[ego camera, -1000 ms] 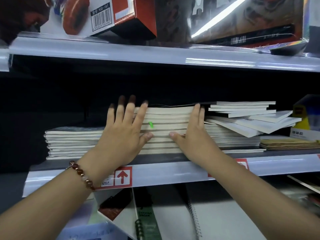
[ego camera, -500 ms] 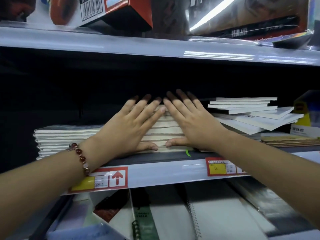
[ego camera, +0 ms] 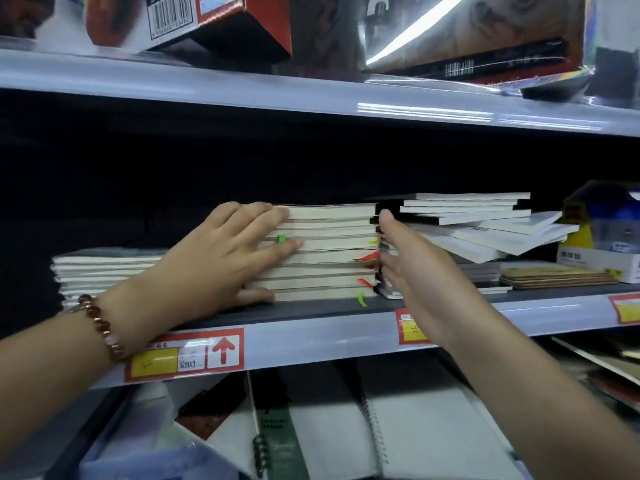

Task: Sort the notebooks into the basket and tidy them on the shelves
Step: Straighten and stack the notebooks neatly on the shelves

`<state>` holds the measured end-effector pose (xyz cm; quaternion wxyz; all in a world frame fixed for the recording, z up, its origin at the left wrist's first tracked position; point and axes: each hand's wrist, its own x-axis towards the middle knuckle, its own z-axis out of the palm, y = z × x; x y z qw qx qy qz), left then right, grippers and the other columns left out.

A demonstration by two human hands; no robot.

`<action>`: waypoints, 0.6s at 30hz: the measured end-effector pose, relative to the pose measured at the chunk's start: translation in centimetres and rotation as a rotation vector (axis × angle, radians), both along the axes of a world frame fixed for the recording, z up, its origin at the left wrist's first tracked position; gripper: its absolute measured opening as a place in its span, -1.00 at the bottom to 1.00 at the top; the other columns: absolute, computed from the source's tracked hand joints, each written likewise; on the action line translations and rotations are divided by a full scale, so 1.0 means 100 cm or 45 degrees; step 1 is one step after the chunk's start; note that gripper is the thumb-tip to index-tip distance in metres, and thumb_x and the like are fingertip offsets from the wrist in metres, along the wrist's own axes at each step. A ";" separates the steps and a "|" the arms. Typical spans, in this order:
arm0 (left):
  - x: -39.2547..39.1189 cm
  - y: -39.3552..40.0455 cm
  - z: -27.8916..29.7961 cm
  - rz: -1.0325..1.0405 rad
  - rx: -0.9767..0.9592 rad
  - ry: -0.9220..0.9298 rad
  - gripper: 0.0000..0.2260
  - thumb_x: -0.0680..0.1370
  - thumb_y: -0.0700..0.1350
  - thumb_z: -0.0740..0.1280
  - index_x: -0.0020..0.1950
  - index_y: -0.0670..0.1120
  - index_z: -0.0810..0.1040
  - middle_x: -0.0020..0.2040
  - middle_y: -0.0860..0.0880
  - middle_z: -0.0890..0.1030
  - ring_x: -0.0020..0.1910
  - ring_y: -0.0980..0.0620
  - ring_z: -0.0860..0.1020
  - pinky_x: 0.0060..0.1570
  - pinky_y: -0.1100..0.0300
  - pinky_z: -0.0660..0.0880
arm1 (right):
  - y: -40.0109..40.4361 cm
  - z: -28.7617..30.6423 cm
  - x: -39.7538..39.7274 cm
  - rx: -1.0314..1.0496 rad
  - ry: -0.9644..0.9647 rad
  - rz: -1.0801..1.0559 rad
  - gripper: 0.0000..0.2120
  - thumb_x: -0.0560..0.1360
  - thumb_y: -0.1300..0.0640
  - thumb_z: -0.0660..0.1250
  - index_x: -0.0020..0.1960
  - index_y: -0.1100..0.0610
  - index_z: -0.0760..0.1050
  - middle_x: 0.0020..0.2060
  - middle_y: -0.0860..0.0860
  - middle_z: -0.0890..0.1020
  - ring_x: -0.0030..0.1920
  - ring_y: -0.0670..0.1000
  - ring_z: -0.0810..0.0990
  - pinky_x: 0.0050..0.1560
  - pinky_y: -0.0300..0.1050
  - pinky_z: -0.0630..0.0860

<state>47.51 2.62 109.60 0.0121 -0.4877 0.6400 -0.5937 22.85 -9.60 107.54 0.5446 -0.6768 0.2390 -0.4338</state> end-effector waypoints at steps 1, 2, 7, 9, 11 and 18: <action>0.001 -0.001 0.001 0.020 0.017 0.006 -0.29 0.39 0.29 0.48 0.44 -0.03 0.47 0.43 -0.26 0.41 0.34 -0.29 0.41 0.26 -0.20 0.34 | 0.001 0.001 0.002 0.000 -0.004 0.016 -0.21 0.45 -0.45 0.22 0.57 -0.17 0.15 0.53 -0.17 0.27 0.51 0.01 0.30 0.53 0.14 0.16; 0.000 -0.001 0.002 0.033 0.028 0.016 -0.30 0.40 0.29 0.47 0.44 -0.03 0.47 0.43 -0.25 0.42 0.34 -0.28 0.41 0.25 -0.19 0.34 | 0.002 0.001 0.005 -0.011 0.000 0.005 -0.23 0.47 -0.46 0.18 0.58 -0.18 0.14 0.54 -0.17 0.26 0.50 0.01 0.30 0.53 0.14 0.15; -0.009 -0.003 0.004 -0.088 0.101 -0.073 -0.50 0.55 0.20 0.34 0.44 0.05 0.46 0.45 -0.23 0.41 0.34 -0.27 0.43 0.30 -0.17 0.33 | 0.016 -0.002 0.009 -0.096 0.072 -0.073 -0.33 0.55 -0.38 0.13 0.57 -0.12 0.17 0.50 -0.16 0.31 0.35 -0.04 0.44 0.45 0.04 0.25; -0.022 -0.017 0.003 -0.180 0.149 -0.158 -0.58 0.63 0.14 0.19 0.45 0.04 0.44 0.51 -0.22 0.35 0.42 -0.28 0.39 0.40 -0.16 0.27 | 0.020 -0.006 0.014 -0.338 0.320 -0.181 -0.40 0.62 -0.20 0.15 0.59 -0.07 0.09 0.49 -0.13 0.31 0.34 -0.02 0.42 0.30 -0.08 0.32; -0.038 -0.039 0.002 -0.220 0.182 -0.226 -0.56 0.64 0.12 0.17 0.48 -0.01 0.40 0.56 -0.19 0.29 0.50 -0.25 0.31 0.48 -0.16 0.19 | 0.024 -0.009 0.015 -0.590 0.550 -0.338 -0.38 0.66 -0.03 0.15 0.62 0.03 -0.03 0.53 -0.07 0.25 0.40 0.01 0.38 0.21 -0.19 0.30; -0.050 -0.077 -0.001 -0.147 0.188 -0.192 -0.37 0.64 0.19 0.13 0.59 -0.18 0.20 0.59 -0.15 0.21 0.57 -0.16 0.18 0.53 -0.10 0.06 | 0.024 -0.016 0.003 -0.717 0.692 -0.374 -0.26 0.63 -0.02 0.20 0.63 -0.01 -0.19 0.24 -0.04 0.48 0.18 -0.02 0.48 0.00 -0.22 0.38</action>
